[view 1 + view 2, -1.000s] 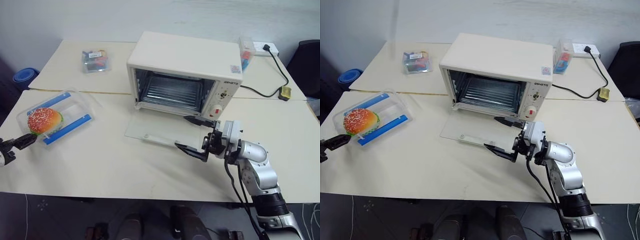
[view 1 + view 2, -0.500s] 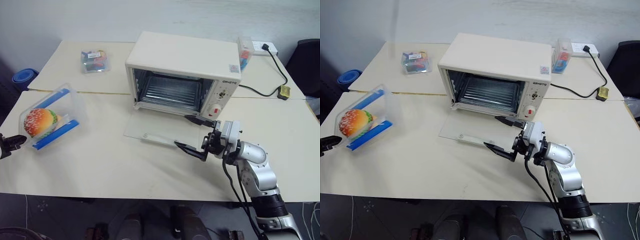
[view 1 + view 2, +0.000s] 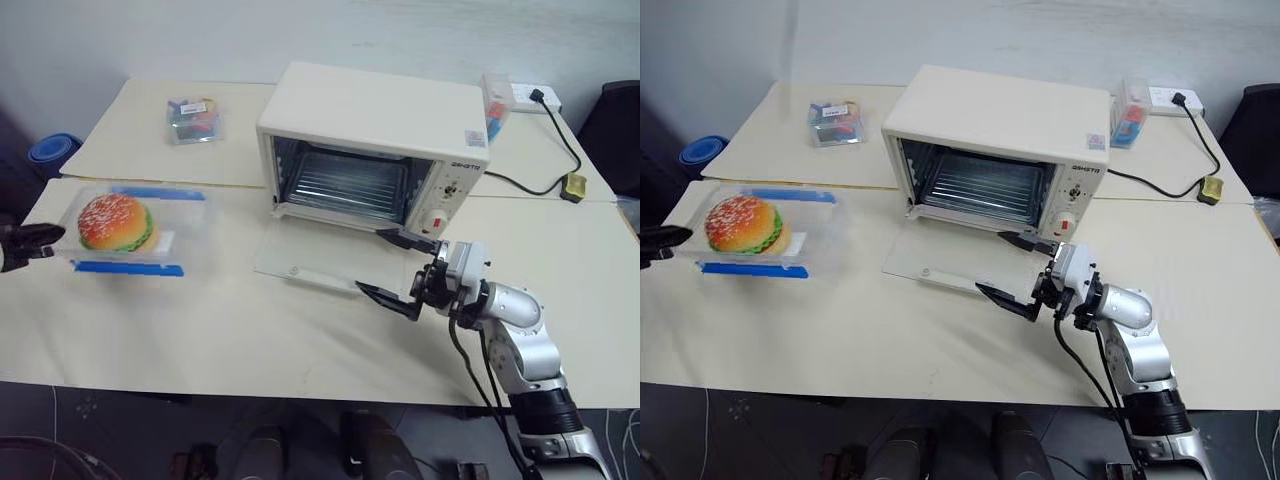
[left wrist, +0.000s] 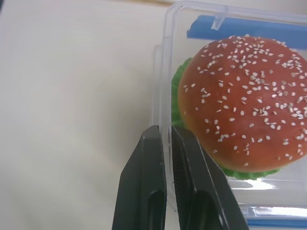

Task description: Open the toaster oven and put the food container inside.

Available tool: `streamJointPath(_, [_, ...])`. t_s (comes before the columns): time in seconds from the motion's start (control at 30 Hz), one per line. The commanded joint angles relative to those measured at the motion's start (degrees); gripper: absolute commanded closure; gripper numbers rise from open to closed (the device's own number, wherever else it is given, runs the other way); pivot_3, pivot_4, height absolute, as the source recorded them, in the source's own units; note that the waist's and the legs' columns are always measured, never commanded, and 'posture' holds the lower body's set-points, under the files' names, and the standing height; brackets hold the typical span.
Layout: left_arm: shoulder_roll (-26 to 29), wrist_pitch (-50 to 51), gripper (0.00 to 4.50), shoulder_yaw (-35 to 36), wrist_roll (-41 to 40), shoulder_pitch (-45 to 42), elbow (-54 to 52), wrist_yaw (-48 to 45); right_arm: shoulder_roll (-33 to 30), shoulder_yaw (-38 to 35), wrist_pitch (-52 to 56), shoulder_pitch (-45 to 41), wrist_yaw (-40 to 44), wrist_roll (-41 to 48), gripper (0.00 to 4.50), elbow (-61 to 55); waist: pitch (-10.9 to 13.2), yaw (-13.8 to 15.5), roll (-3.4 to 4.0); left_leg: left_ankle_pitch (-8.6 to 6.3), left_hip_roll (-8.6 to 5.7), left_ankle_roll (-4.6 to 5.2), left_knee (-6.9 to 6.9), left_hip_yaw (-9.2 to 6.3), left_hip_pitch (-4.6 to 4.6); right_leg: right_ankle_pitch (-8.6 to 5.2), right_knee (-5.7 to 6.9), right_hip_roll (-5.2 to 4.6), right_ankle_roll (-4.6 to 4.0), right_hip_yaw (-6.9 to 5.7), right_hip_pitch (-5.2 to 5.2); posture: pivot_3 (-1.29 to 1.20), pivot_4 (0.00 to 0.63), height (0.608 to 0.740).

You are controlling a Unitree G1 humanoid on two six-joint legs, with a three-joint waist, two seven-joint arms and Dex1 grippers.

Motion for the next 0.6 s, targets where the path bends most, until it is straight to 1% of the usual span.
streamJointPath(0.03, [-2.1,5.5,4.49,-1.0,-4.2,-4.2,-9.5,-0.7,-1.6,-2.9,-0.8,2.1,-0.8,0.3,0.00,-1.4,0.0,0.1,0.00,0.00,0.00,0.00,0.01,-0.01,0.00,0.00,0.01,0.00,0.00,-0.01,0.01,0.00,0.150,0.740])
streamJointPath(0.17, [-5.8,10.7,4.49,-2.9,-7.0,-8.2,-15.9,-0.1,-2.7,-3.9,-0.5,4.8,-1.6,0.4,0.00,-2.9,0.0,-0.1,0.00,0.00,-0.01,0.01,0.09,0.00,0.01,0.00,0.12,0.04,0.00,0.01,0.02,0.00,0.150,0.740])
streamJointPath(0.27, [-10.4,13.3,4.49,-6.1,-7.1,-11.6,-19.1,1.7,-3.1,-4.4,0.1,6.7,-2.6,0.5,0.00,-4.5,0.0,-0.3,0.01,0.00,0.00,0.00,0.11,0.07,0.02,0.00,0.19,0.11,0.00,0.06,-0.02,0.00,0.150,0.740])
streamJointPath(0.33, [-16.9,13.9,4.49,-9.6,-6.6,-15.1,-20.8,4.6,-3.2,-4.9,0.3,8.3,-3.5,0.4,0.00,-5.6,0.0,-0.1,0.01,0.01,0.00,0.00,0.14,0.13,0.07,0.00,0.25,0.14,0.01,0.13,-0.01,0.00,0.150,0.740])
streamJointPath(0.37, [-21.1,13.9,4.49,-10.6,-5.7,-17.1,-20.9,7.1,-3.3,-5.3,0.2,9.0,-4.1,0.2,0.00,-6.1,0.0,0.2,0.01,0.01,-0.02,-0.01,0.16,0.10,0.08,0.00,0.28,0.13,0.01,0.11,0.01,0.00,0.150,0.740])
streamJointPath(0.43, [-26.7,14.2,4.49,-11.4,-4.0,-20.0,-20.7,10.6,-3.5,-6.1,0.2,10.0,-5.3,0.0,0.00,-6.7,0.0,0.4,0.01,0.02,-0.05,-0.01,0.37,0.04,0.03,0.01,0.36,0.12,0.02,0.07,0.05,0.00,0.150,0.740])
streamJointPath(0.53, [-30.8,13.7,4.49,-13.7,-1.6,-21.9,-20.7,13.0,-3.8,-7.0,0.3,12.0,-6.7,-0.1,0.00,-8.2,0.0,0.0,-0.01,0.00,-0.06,0.00,0.54,0.05,-0.03,0.02,0.42,0.12,0.05,0.10,0.05,0.00,0.150,0.740])
streamJointPath(0.6, [-32.4,12.4,4.49,-15.3,0.5,-22.2,-20.1,14.5,-3.8,-7.6,0.3,13.6,-7.4,-0.1,0.00,-9.3,0.0,-0.2,0.00,0.00,-0.04,-0.01,0.52,0.12,-0.01,0.02,0.49,0.17,0.06,0.20,0.01,0.00,0.150,0.740])
